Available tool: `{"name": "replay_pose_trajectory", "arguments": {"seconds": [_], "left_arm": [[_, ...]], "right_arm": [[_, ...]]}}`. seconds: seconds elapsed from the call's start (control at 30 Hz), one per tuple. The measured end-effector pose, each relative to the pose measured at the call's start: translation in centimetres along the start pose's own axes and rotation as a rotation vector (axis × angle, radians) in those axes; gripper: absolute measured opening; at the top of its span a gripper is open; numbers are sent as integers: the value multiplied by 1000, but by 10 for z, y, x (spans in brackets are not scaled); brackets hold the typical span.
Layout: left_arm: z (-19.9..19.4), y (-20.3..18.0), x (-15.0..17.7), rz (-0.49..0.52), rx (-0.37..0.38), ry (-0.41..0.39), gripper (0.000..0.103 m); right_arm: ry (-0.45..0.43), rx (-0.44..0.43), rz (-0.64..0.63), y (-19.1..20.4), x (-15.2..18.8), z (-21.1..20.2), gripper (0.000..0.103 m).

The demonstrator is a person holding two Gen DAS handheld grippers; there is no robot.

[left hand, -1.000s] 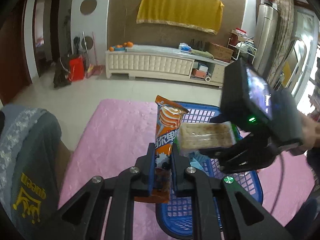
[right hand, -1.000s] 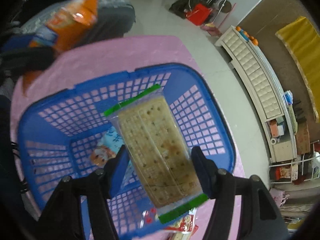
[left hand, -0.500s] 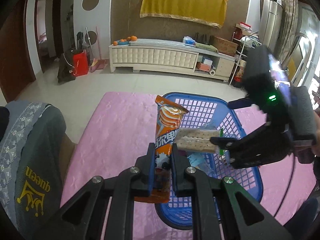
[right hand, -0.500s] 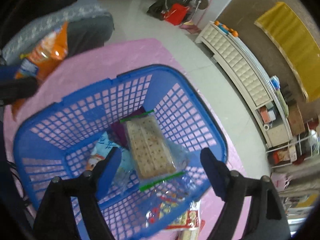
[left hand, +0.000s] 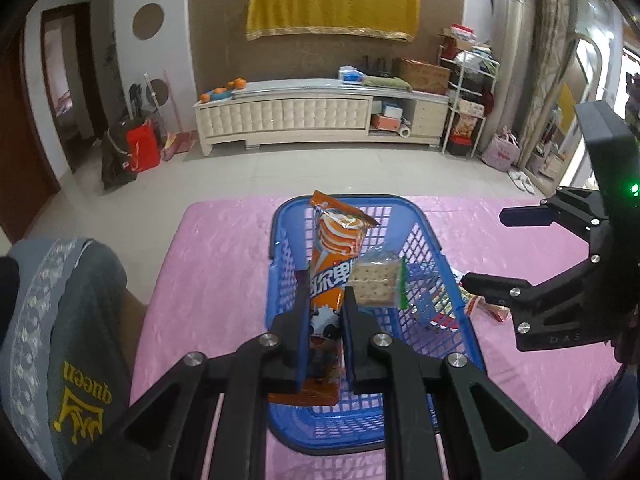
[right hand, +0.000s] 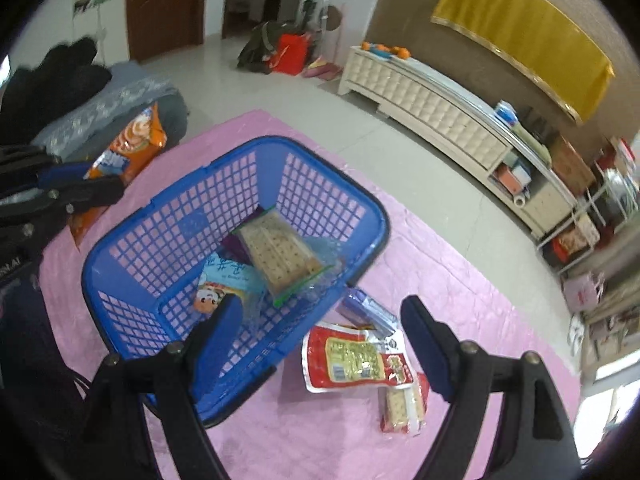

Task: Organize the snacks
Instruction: 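Open right tool to drop the cracker pack while left tool releases the orange stick pack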

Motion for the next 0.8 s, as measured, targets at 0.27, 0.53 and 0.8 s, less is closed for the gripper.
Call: {"name": "replay_pose_trajectory", "arguments": {"seconds": [0.27, 0.53, 0.8], "left_arm": [[38, -6, -17, 22, 25, 39, 13], [80, -3, -30, 48, 20, 87, 13], [105, 5, -38, 28, -11, 109, 15]], "right_arm": [[-32, -10, 104, -17, 1, 9, 85], [-20, -48, 138, -23, -8, 39, 85], [-27, -18, 176, -31, -14, 60, 85]]}}
Point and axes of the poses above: each gripper's, at about its wrist camera, not at the fingertips, and z roughly the way its jaws point, y to its left, x to its underside, the point moved 5 cm from there along z, roughly the way its jaws point, and after that the axes turned 5 degrees about x, right-handed, at the moved point
